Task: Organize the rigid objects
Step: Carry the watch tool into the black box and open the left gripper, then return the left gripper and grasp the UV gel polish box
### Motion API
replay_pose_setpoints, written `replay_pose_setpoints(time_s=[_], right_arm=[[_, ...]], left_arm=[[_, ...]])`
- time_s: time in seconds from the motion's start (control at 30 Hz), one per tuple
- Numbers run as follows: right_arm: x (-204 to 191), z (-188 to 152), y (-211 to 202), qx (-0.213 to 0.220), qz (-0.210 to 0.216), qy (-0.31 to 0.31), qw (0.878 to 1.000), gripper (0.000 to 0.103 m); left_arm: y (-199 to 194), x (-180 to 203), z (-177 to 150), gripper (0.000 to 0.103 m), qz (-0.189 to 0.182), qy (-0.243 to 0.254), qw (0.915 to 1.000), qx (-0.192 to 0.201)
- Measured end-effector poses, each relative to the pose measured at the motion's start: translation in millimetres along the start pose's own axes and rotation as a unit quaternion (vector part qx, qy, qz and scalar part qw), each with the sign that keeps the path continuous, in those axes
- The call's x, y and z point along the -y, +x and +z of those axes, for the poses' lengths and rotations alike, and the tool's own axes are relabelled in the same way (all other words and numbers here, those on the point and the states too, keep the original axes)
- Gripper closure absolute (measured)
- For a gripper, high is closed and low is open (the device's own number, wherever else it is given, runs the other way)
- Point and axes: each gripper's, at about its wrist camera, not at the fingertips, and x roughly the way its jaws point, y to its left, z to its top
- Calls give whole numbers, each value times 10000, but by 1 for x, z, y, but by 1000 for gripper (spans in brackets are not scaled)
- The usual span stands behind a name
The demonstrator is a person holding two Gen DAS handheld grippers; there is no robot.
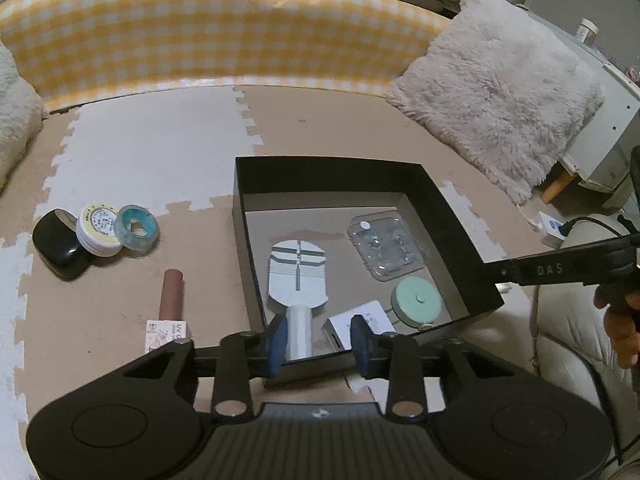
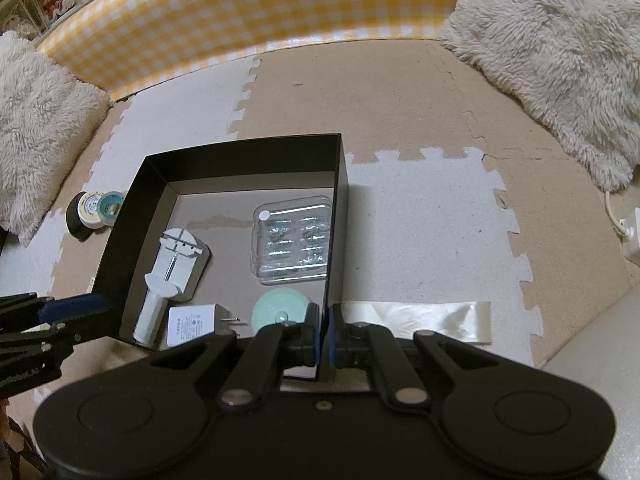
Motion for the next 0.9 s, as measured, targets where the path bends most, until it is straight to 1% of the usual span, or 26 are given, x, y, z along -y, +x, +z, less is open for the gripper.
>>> replay_pose_setpoints(time_s=[0.07, 0.13, 0.17, 0.2, 0.23, 0.27, 0.47, 0.53, 0.73, 0.9], right_arm=[[0, 0, 0, 0, 0, 0, 10000, 98], [0, 0, 0, -1, 0, -1, 10000, 98], [0, 0, 0, 0, 1, 1, 10000, 98], [0, 0, 0, 0, 4, 2, 10000, 98], [0, 0, 0, -1, 2, 1, 10000, 98], [0, 0, 0, -1, 3, 2, 10000, 98], [0, 0, 0, -1, 1, 3, 10000, 98], [0, 0, 0, 0, -1, -1, 10000, 98], [0, 0, 0, -1, 0, 0, 10000, 98], [0, 0, 0, 0, -2, -1, 10000, 98]], left_arm=[[-2, 2, 0, 56, -50, 9, 10000, -20], [-5, 5, 0, 44, -120, 28, 9999, -25], [-6, 7, 0, 42, -140, 40, 9999, -23], [-8, 9, -1, 33, -149, 69, 9999, -24], [-10, 11, -1, 28, -112, 103, 9999, -25], [-11, 13, -2, 20, -85, 152, 9998, -12], [-22, 14, -2, 4, 3, 207, 9998, 44], [-25, 13, -3, 0, 85, 225, 9997, 73], [-33, 5, -1, 0, 287, 194, 9993, 139], [-40, -12, 4, 0, 441, 29, 9985, 308]])
